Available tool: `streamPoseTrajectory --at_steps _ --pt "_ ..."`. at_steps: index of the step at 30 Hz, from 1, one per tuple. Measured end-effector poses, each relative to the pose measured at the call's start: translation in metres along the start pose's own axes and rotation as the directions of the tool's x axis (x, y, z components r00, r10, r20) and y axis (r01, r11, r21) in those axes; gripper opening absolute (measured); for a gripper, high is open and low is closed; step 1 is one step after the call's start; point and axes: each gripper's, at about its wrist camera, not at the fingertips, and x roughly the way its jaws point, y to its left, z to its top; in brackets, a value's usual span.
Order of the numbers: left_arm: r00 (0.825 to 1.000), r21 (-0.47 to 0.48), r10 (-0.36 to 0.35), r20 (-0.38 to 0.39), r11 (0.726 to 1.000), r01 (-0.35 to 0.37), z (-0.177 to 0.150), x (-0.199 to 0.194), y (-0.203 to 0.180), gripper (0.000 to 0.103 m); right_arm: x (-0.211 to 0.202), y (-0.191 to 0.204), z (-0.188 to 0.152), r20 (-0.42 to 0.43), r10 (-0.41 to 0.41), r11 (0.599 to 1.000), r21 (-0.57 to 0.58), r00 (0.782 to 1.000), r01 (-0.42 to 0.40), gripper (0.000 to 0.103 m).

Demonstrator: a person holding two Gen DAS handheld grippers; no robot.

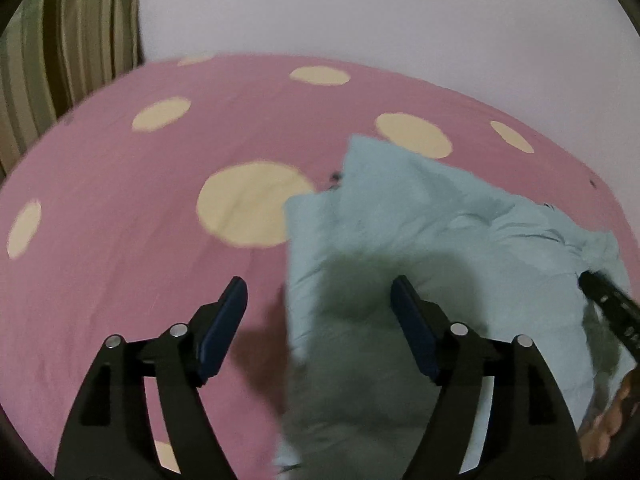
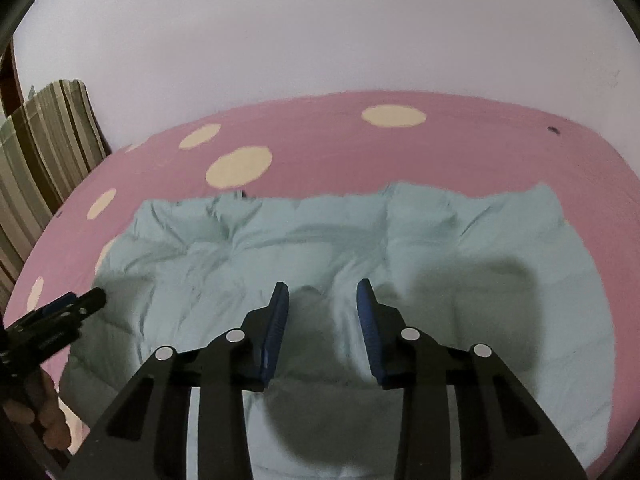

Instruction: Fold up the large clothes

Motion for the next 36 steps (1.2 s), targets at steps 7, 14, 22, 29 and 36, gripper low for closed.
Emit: streamPoseTrajectory --at_steps 7,14,22,29,36 --pt "0.987 -0.112 -0.139 -0.082 0.985 0.130 -0.005 0.017 0.020 0.081 0.033 0.004 -0.016 -0.095 -0.053 0.999 -0.014 0.994 0.052 0.036" --pt "0.978 -0.079 -0.174 -0.118 0.983 0.165 -0.004 0.033 0.010 0.081 0.035 0.003 -0.018 -0.100 -0.050 0.999 -0.022 0.994 0.048 0.036" --pt "0.979 -0.106 -0.176 -0.102 0.981 0.165 0.001 0.033 0.017 0.083 0.036 0.002 -0.021 -0.078 -0.053 0.998 -0.033 0.996 0.050 0.036" --pt "0.982 -0.092 -0.154 -0.112 0.985 0.144 -0.002 0.036 0.018 0.086 0.033 0.003 -0.024 -0.070 -0.056 0.998 -0.033 0.996 0.054 0.036" --pt "0.980 -0.046 -0.148 -0.135 0.989 0.143 0.001 0.044 0.009 0.091 0.034 0.004 -0.023 -0.066 -0.061 0.998 -0.035 0.996 0.058 0.036"
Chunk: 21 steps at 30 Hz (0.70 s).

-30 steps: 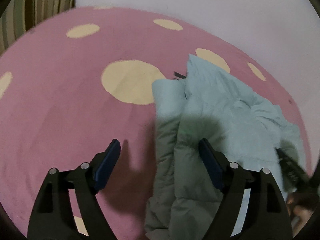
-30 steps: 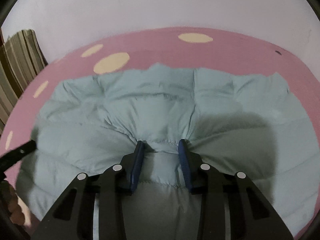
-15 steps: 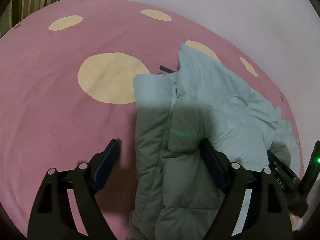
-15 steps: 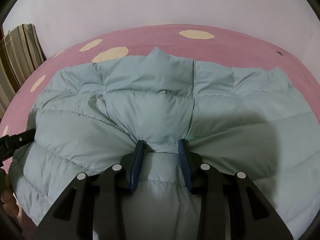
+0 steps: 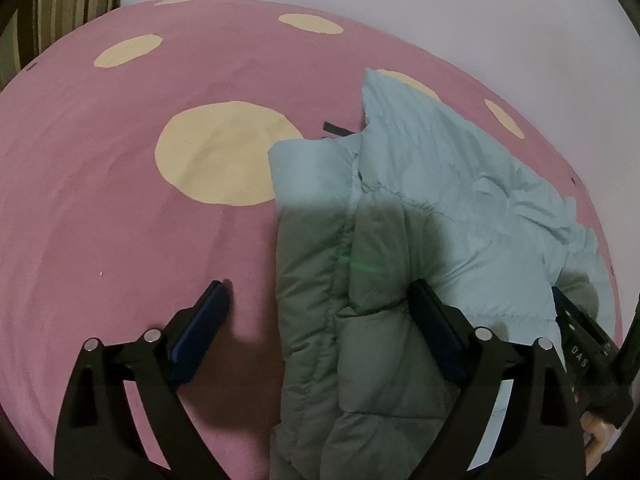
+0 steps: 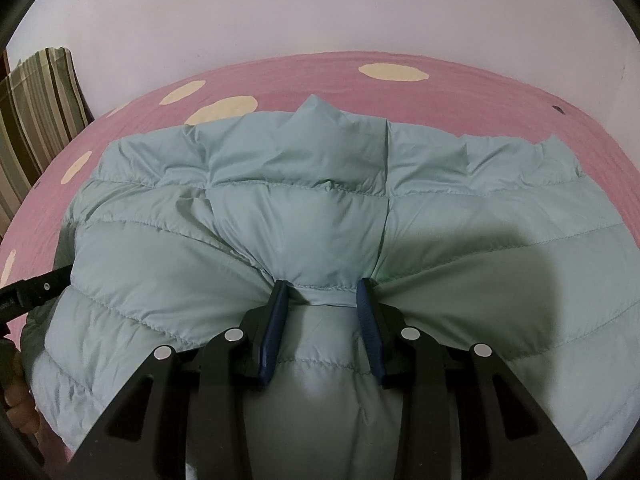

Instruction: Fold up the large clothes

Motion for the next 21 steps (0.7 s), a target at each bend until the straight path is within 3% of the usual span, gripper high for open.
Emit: streamPoseTrajectory --at_steps 2,7,12,16,21 --pt "1.000 0.017 0.000 -0.003 1.000 0.000 0.000 0.000 -0.002 0.090 0.000 0.000 0.000 0.000 0.001 1.000 -0.001 1.000 -0.001 0.036" --pt "0.999 0.033 -0.040 -0.015 0.999 0.041 0.001 0.001 -0.010 0.067 0.001 0.001 0.000 0.003 -0.005 1.000 -0.001 1.000 0.005 0.036" --pt "0.996 0.032 -0.086 -0.026 0.996 0.086 0.002 0.004 -0.013 0.053 0.001 0.002 0.000 0.008 -0.013 1.000 -0.004 1.000 0.013 0.036" --pt "0.989 0.019 -0.147 -0.034 0.989 0.148 0.001 0.003 -0.011 0.031 0.000 0.002 -0.001 0.013 -0.018 1.000 -0.005 1.000 0.018 0.036" --pt "0.985 0.021 -0.172 -0.030 0.985 0.173 0.000 0.000 -0.016 0.020 0.001 0.004 0.000 0.015 -0.023 1.000 -0.006 1.000 0.023 0.036"
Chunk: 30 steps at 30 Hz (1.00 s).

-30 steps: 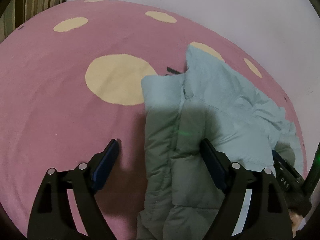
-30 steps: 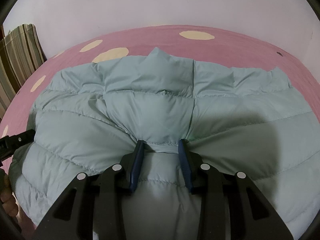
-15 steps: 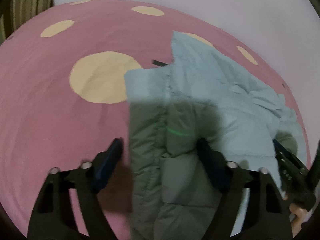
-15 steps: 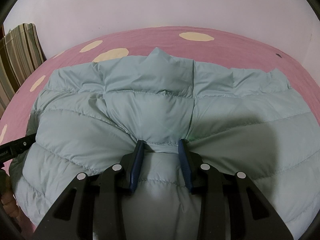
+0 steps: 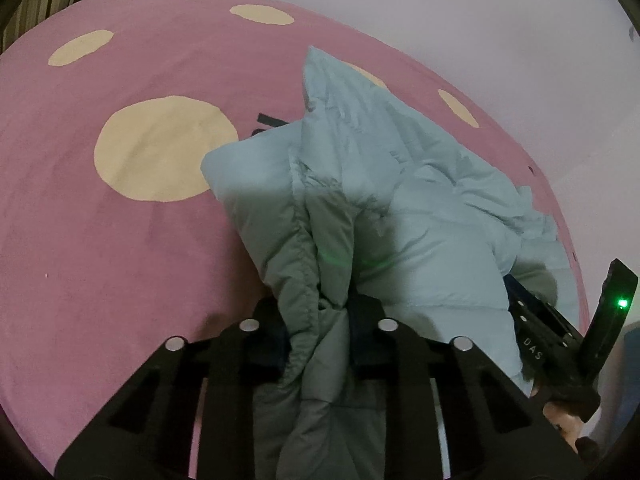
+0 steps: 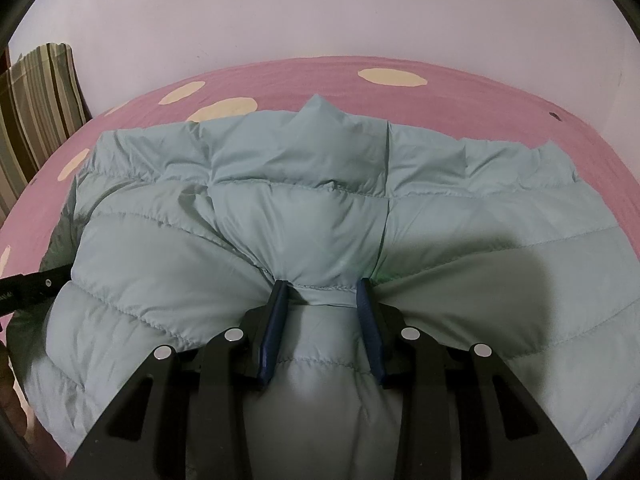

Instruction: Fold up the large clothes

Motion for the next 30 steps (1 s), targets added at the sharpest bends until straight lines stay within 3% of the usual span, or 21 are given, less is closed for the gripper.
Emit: streamPoseTrajectory --at_steps 7,21,27,30 --pt "1.000 0.010 -0.008 0.015 1.000 0.008 0.000 -0.005 -0.005 0.014 0.001 0.003 0.001 0.011 -0.020 1.000 -0.013 1.000 0.021 0.036" --pt "0.999 0.016 0.023 0.026 1.000 -0.023 -0.001 -0.005 -0.010 0.014 -0.003 0.007 -0.001 0.038 -0.040 0.999 -0.007 0.998 0.040 0.037" --pt "0.999 0.015 0.032 0.027 0.999 -0.032 -0.002 -0.005 -0.010 0.014 -0.014 0.001 0.003 0.061 -0.033 0.999 0.002 0.998 0.033 0.055" --pt "0.999 0.012 0.038 0.027 0.999 -0.038 -0.002 -0.004 -0.010 0.014 -0.027 -0.007 0.006 0.085 -0.034 0.999 0.010 0.996 0.033 0.059"
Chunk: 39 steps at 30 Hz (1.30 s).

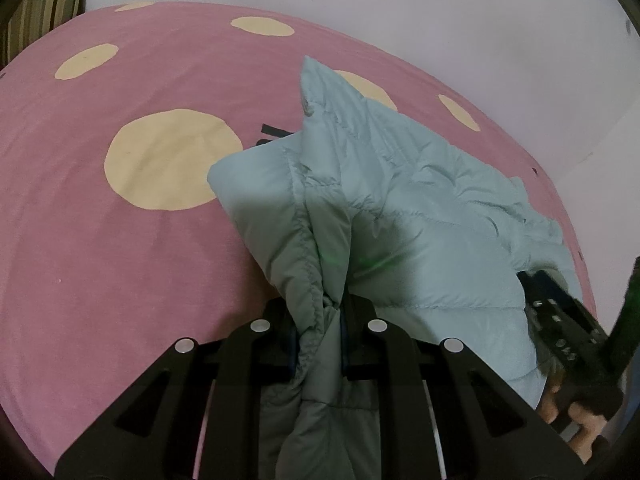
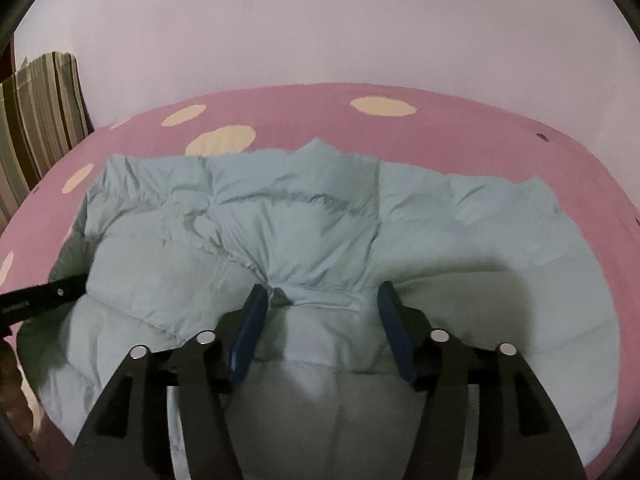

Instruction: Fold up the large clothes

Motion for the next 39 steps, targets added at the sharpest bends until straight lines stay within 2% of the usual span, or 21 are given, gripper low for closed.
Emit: streamPoseTrajectory --at_steps 4,9,12,17,21,23,24,27,29,30,32,33,35,37,39 --pt "1.000 -0.002 0.007 0.001 1.000 -0.007 0.000 -0.001 -0.001 0.014 -0.013 -0.020 0.004 0.013 -0.010 0.999 0.038 1.000 0.009 0.060" --pt "1.000 -0.007 0.012 0.000 1.000 -0.012 0.000 0.001 -0.001 0.014 -0.027 -0.066 0.008 0.011 -0.045 0.992 0.114 0.999 0.043 0.060" --pt "1.000 -0.008 0.015 0.000 1.000 -0.015 0.000 0.001 -0.001 0.014 -0.034 -0.094 0.008 0.006 -0.064 0.987 0.148 0.998 0.062 0.072" --pt "1.000 -0.002 0.021 0.000 1.000 -0.021 0.000 0.001 -0.002 0.014 -0.040 -0.152 0.002 -0.021 -0.105 0.971 0.212 0.994 0.107 0.074" --pt "1.000 0.001 0.028 -0.002 1.000 -0.028 0.001 0.001 -0.002 0.014 -0.028 -0.200 -0.011 -0.093 -0.052 0.941 0.330 0.994 0.080 0.075" --pt "0.999 0.003 0.032 -0.002 0.999 -0.032 0.001 0.002 -0.003 0.014 -0.018 -0.214 -0.017 -0.118 -0.014 0.925 0.377 0.993 0.058 0.081" --pt "0.999 0.005 0.034 -0.002 0.999 -0.034 0.001 0.002 -0.003 0.014 -0.010 -0.221 -0.021 -0.132 0.029 0.914 0.404 0.991 0.027 0.082" --pt "0.999 0.009 0.038 -0.003 0.999 -0.038 0.001 0.003 -0.003 0.014 0.005 -0.231 -0.032 -0.155 0.108 0.888 0.459 0.982 -0.026 0.084" --pt "0.999 0.010 0.041 -0.004 0.999 -0.041 0.001 0.003 -0.002 0.014 0.007 -0.228 -0.034 -0.149 0.101 0.899 0.437 0.984 -0.026 0.082" --pt "0.999 0.010 0.042 -0.003 0.999 -0.042 0.001 0.003 -0.002 0.014 0.007 -0.223 -0.034 -0.153 0.084 0.913 0.409 0.985 -0.014 0.081" --pt "0.999 0.010 0.043 -0.001 0.999 -0.043 0.001 0.003 -0.003 0.014 0.008 -0.216 -0.033 -0.159 0.079 0.925 0.379 0.984 -0.013 0.062" --pt "0.999 0.009 0.045 -0.001 0.999 -0.045 0.000 0.003 -0.003 0.014 0.009 -0.212 -0.033 -0.162 0.089 0.927 0.374 0.983 -0.022 0.060" --pt "0.999 0.007 0.045 0.003 0.999 -0.045 0.000 0.002 -0.004 0.014 0.010 -0.202 -0.030 -0.163 0.093 0.934 0.357 0.982 -0.029 0.037" --pt "0.999 0.004 0.045 0.005 0.999 -0.045 -0.002 0.001 -0.004 0.014 0.012 -0.193 -0.027 -0.159 0.142 0.923 0.377 0.977 -0.073 0.024" --pt "0.999 0.003 0.040 0.008 0.999 -0.040 -0.003 -0.002 -0.003 0.014 0.007 -0.188 -0.027 -0.155 0.136 0.926 0.372 0.978 -0.070 0.019"
